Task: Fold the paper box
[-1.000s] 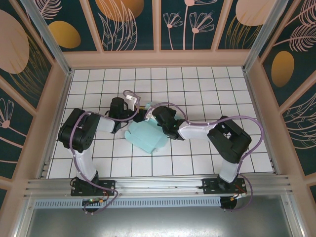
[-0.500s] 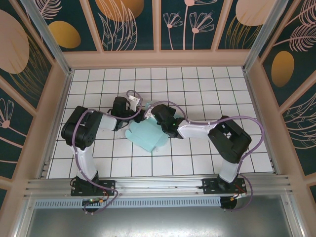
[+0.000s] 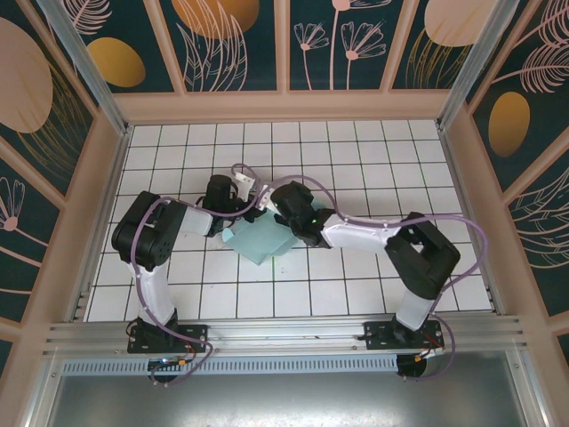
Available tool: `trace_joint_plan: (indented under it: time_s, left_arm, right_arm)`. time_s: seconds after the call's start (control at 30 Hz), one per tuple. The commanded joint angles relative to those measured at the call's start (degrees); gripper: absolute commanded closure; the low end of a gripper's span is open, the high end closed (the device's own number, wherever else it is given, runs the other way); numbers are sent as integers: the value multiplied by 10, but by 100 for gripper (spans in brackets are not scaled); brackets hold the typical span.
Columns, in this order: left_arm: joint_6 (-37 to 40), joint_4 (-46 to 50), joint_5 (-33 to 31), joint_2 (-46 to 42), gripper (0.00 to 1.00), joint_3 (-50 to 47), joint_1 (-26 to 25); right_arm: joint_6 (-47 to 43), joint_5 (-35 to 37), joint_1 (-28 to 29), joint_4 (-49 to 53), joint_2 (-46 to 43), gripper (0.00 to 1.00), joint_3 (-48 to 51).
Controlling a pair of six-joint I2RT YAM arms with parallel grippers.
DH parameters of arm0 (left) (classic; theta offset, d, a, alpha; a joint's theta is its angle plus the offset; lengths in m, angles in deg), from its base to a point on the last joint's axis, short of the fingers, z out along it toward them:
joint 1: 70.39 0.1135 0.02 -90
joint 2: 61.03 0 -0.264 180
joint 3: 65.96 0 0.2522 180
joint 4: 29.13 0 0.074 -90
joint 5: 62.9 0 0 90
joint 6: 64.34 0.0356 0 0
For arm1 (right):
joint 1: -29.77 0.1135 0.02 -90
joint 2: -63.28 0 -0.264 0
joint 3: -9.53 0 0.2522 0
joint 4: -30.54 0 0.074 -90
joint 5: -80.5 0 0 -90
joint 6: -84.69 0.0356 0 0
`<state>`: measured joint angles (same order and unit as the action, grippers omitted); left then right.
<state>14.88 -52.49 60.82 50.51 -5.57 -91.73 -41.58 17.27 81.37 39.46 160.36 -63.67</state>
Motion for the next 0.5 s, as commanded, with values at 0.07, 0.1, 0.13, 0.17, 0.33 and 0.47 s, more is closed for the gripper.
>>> trace_joint_plan:
  time_s: [0.07,0.1,0.13,0.17,0.33,0.47]
  left_arm:
    - [-23,-71,-8,-12,92,-13,-4]
    - [-28,-85,-19,-13,91,-19,-8]
    - [-29,-91,-36,-16,91,-21,-13]
    - [-28,-96,-54,-17,91,-22,-21]
    - [-57,-209,-151,-24,94,-68,-53]
    - [-49,-271,-192,-11,91,-92,-79]
  right_arm:
    - [182,-212,-49,23,-92,28,-29]
    - [216,-244,-64,17,-102,28,-27]
    - [247,-256,-79,10,-109,28,-26]
    - [289,-281,-94,5,-113,28,-29]
    - [474,-363,-179,58,-84,29,-74]
    - [548,-441,-225,96,-53,30,-98]
